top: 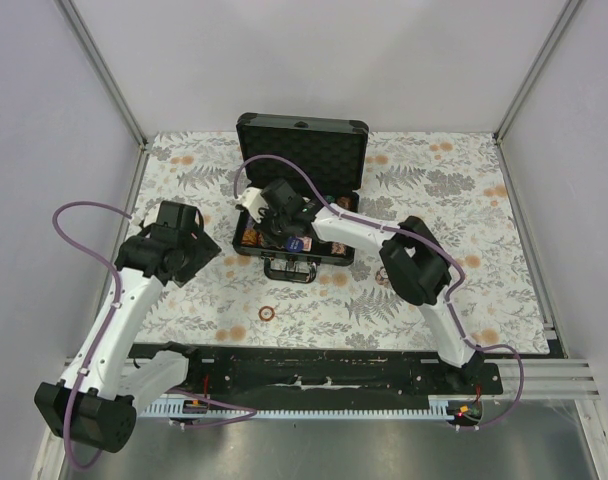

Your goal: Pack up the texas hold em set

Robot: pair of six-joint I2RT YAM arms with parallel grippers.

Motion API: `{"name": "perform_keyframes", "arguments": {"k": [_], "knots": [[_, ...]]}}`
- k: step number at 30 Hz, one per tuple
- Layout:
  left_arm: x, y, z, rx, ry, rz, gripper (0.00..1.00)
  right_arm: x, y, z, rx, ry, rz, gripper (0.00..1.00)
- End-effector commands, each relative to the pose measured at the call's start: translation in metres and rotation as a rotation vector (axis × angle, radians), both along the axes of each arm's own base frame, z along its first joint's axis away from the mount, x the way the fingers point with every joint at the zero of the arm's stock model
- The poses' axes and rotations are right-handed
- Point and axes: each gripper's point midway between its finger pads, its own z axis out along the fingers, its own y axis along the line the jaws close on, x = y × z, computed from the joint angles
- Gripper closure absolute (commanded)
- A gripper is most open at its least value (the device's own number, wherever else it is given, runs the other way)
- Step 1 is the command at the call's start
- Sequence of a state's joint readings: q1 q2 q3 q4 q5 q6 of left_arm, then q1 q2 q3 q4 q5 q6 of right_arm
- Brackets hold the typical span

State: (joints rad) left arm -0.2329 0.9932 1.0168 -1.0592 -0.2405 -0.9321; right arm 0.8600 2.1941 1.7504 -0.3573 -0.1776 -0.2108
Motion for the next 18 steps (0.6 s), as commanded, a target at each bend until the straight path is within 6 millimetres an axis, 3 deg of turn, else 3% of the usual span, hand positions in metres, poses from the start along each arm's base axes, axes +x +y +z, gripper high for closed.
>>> {"name": "perform_keyframes", "arguments": {"k": [1,6,12,18], "knots": [[-0.001,0.011,0.007,0.054,-0.025,0.002,0.25,0.014,0.003,0.008,-0.017,-0.052,-0.003,1.0],[-0.002,0.012,0.005,0.055,-0.023,0.003,0.25,0.021,-0.002,0.002,-0.06,-0.067,-0.038,0.98],[-0.003,0.013,0.003,0.061,-0.017,-0.003,0.25,0.031,-0.006,0.0,-0.089,-0.101,-0.094,0.79],[-0.004,0.014,0.003,0.062,-0.018,-0.002,0.24,0.027,-0.002,-0.001,-0.086,-0.095,-0.1,0.68]]}}
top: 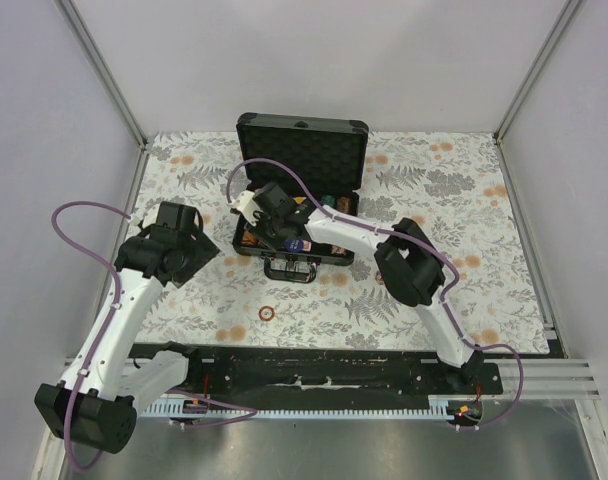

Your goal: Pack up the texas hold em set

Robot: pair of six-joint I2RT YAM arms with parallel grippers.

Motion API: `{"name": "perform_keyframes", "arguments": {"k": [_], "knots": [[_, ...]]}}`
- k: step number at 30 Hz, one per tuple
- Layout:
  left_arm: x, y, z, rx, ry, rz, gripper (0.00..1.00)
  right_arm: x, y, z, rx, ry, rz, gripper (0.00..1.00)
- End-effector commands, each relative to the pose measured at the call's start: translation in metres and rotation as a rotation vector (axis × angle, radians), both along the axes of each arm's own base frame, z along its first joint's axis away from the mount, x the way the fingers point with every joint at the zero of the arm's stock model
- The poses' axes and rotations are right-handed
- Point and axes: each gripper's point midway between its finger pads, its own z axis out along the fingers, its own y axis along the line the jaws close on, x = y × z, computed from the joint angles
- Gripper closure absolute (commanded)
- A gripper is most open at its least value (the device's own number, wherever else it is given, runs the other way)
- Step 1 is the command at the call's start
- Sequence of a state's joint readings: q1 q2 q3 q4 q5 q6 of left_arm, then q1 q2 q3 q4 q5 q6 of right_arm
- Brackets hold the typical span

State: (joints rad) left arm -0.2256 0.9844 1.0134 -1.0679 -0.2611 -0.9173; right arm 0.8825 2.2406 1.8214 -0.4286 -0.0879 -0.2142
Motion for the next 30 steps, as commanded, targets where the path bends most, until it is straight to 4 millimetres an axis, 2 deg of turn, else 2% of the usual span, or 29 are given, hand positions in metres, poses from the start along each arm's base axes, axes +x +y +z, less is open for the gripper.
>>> {"name": "perform_keyframes", "arguments": {"k": [1,6,17,22,24,26,30], "knots": [[-0.002,0.008,0.002,0.039,-0.016,-0.007,0.24,0.023,0.0,0.009,-0.004,-0.076,-0.061,0.66],[-0.002,0.008,0.003,0.038,-0.018,-0.009,0.24,0.029,-0.003,0.021,0.0,-0.11,-0.1,0.62],[-0.003,0.004,0.003,0.026,-0.021,-0.04,0.24,0.031,-0.001,0.072,0.097,-0.138,-0.174,0.6],[-0.004,-0.009,-0.006,-0.015,-0.003,-0.121,0.24,0.022,-0.002,0.099,0.168,-0.112,-0.203,0.55],[-0.005,-0.016,-0.011,-0.042,0.004,-0.157,0.24,0.014,-0.004,0.11,0.202,-0.086,-0.211,0.5],[-0.007,-0.022,-0.017,-0.065,0.018,-0.186,0.24,0.008,-0.005,0.115,0.223,-0.067,-0.215,0.47],[-0.009,-0.039,-0.029,-0.129,0.039,-0.27,0.24,-0.002,-0.013,0.122,0.243,-0.033,-0.253,0.46]]}}
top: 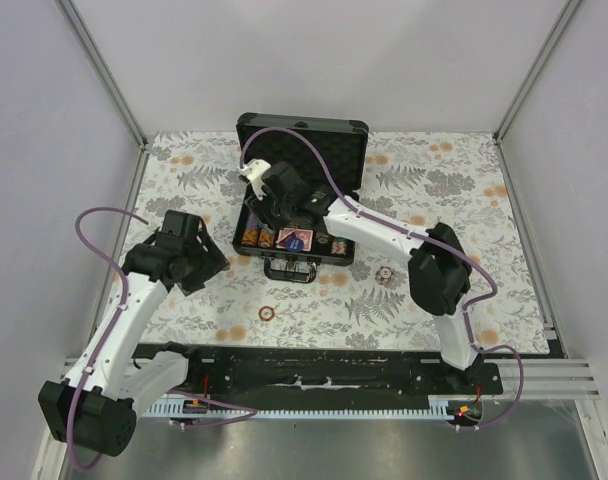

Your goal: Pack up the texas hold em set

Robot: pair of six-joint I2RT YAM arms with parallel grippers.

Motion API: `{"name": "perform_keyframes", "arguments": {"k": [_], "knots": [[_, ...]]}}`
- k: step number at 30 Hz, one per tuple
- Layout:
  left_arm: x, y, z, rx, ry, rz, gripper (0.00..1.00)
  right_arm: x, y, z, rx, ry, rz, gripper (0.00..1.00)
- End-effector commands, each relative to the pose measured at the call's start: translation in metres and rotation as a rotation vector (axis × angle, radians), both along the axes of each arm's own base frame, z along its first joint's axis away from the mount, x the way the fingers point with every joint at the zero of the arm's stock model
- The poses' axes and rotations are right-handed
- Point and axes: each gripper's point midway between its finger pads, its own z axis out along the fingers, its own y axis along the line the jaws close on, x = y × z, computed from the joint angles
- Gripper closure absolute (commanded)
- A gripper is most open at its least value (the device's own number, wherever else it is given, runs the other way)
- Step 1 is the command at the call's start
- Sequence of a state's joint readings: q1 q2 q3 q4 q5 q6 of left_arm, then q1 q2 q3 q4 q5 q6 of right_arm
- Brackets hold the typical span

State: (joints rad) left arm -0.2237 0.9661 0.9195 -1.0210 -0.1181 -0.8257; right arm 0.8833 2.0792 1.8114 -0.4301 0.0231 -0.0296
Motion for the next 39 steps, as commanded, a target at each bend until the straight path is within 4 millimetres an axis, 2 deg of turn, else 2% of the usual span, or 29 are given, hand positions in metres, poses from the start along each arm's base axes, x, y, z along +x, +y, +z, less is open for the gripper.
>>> {"name": "perform_keyframes", "arguments": {"k": [1,5,11,16,23,30,39], "knots": [[0.002,-0.027,-0.008,-0.098,-0.013,-0.152,0.24,-0.012,-0.011,0.039,0.1,0.017,-0.061,0.46],[-0.007,-0.042,-0.025,-0.104,0.018,-0.213,0.24,-0.026,-0.04,0.042,0.094,0.043,-0.152,0.46],[-0.021,-0.079,-0.054,-0.03,0.07,-0.359,0.24,-0.059,-0.093,0.031,0.076,0.115,-0.297,0.45],[-0.03,-0.096,-0.082,0.065,0.138,-0.446,0.24,-0.078,-0.119,0.026,0.083,0.15,-0.362,0.43],[-0.029,-0.115,-0.113,0.104,0.191,-0.511,0.24,-0.085,-0.13,0.026,0.09,0.155,-0.395,0.43],[-0.033,-0.112,-0.137,0.158,0.257,-0.506,0.24,-0.083,-0.133,0.027,0.083,0.144,-0.397,0.43],[-0.037,-0.105,-0.15,0.196,0.301,-0.486,0.36,-0.084,-0.135,0.025,0.079,0.151,-0.4,0.44]]}}
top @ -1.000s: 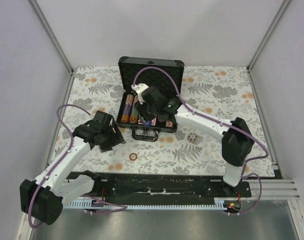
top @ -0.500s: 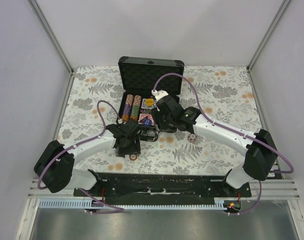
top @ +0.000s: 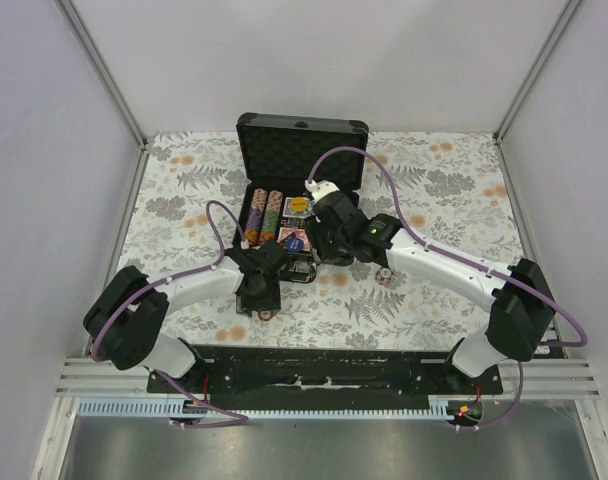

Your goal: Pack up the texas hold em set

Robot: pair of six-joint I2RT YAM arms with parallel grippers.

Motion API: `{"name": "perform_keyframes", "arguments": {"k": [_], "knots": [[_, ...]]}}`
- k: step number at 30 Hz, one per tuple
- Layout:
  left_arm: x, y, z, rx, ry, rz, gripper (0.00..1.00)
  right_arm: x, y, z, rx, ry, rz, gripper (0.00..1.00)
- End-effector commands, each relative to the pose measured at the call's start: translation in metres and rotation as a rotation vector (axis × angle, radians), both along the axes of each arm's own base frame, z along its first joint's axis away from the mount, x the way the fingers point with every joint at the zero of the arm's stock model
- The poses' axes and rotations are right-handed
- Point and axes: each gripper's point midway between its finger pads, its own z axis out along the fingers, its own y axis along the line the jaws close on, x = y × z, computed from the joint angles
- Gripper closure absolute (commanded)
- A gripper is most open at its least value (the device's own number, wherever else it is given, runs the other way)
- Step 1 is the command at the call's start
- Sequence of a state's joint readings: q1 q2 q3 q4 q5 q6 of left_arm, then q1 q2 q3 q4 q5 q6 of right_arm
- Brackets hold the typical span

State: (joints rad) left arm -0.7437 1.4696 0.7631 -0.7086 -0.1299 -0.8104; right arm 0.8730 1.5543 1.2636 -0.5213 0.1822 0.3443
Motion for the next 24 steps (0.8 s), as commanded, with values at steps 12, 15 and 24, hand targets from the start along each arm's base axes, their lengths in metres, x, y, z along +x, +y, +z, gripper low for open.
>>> {"name": "perform_keyframes", "arguments": {"k": [12,15,24], "knots": [[-0.003,0.001,-0.025,0.068,0.026,0.011,0.37,-0.001,-0.006,0.013,0.04,-0.02,-0.041,0.45],[-0.007,0.003,-0.028,0.076,0.038,0.013,0.44,-0.001,-0.007,0.013,0.038,-0.02,-0.042,0.45],[-0.008,0.005,-0.031,0.09,0.043,0.029,0.54,-0.001,-0.005,0.014,0.044,-0.018,-0.039,0.46]]}}
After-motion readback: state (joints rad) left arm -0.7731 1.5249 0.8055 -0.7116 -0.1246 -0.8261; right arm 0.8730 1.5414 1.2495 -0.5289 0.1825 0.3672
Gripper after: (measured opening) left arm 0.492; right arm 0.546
